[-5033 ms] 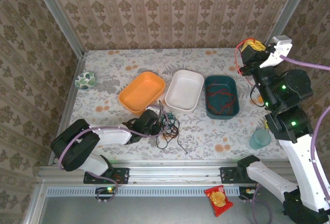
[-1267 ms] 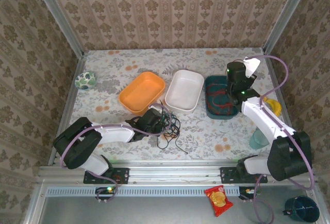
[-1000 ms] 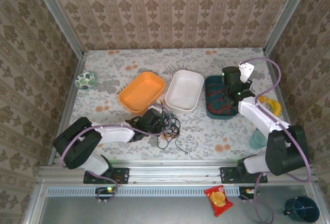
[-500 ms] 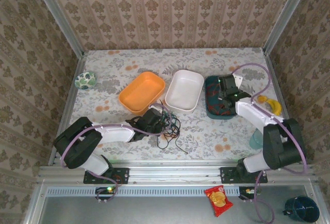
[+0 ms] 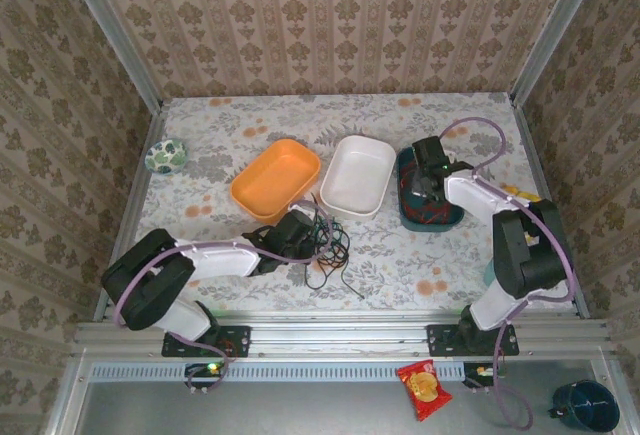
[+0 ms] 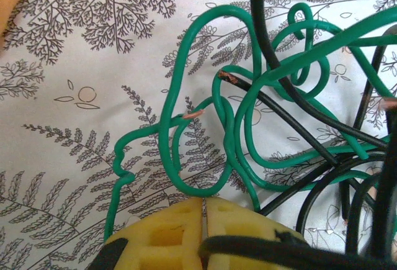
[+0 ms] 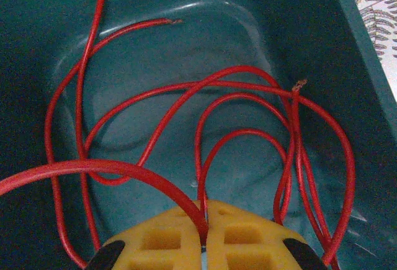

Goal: Untangle the cables

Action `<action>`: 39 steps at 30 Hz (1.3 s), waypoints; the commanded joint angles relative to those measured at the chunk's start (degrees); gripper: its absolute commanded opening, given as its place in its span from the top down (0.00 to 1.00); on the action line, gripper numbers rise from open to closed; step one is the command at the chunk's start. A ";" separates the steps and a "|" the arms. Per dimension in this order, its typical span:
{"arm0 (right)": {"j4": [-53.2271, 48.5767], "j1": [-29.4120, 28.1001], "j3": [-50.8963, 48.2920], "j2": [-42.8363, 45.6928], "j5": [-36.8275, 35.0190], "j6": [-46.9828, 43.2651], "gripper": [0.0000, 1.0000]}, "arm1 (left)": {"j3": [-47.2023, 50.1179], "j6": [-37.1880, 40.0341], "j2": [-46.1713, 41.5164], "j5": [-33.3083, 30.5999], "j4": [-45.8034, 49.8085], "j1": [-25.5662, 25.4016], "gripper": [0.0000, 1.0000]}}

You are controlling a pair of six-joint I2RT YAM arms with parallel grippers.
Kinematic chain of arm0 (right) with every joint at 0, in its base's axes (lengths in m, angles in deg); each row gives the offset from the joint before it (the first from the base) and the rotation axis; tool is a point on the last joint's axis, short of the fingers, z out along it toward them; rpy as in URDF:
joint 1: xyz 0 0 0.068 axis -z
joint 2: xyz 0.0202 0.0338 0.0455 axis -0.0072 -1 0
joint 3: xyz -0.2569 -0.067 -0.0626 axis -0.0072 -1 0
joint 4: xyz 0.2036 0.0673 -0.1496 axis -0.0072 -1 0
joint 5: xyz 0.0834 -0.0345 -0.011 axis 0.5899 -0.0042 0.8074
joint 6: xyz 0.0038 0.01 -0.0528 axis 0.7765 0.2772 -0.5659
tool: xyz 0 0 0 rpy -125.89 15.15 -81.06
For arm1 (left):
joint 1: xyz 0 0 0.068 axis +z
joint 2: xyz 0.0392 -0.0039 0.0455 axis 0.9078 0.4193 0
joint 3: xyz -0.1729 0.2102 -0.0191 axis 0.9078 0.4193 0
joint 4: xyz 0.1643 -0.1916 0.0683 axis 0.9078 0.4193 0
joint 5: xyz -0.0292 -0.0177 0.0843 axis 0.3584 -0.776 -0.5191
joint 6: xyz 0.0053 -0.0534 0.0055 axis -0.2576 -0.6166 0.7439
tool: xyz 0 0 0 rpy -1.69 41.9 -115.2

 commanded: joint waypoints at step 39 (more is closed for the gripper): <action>-8.36 3.69 4.03 7.16 6.74 2.10 0.35 | -0.73 0.26 -3.37 -1.59 1.13 -0.65 1.00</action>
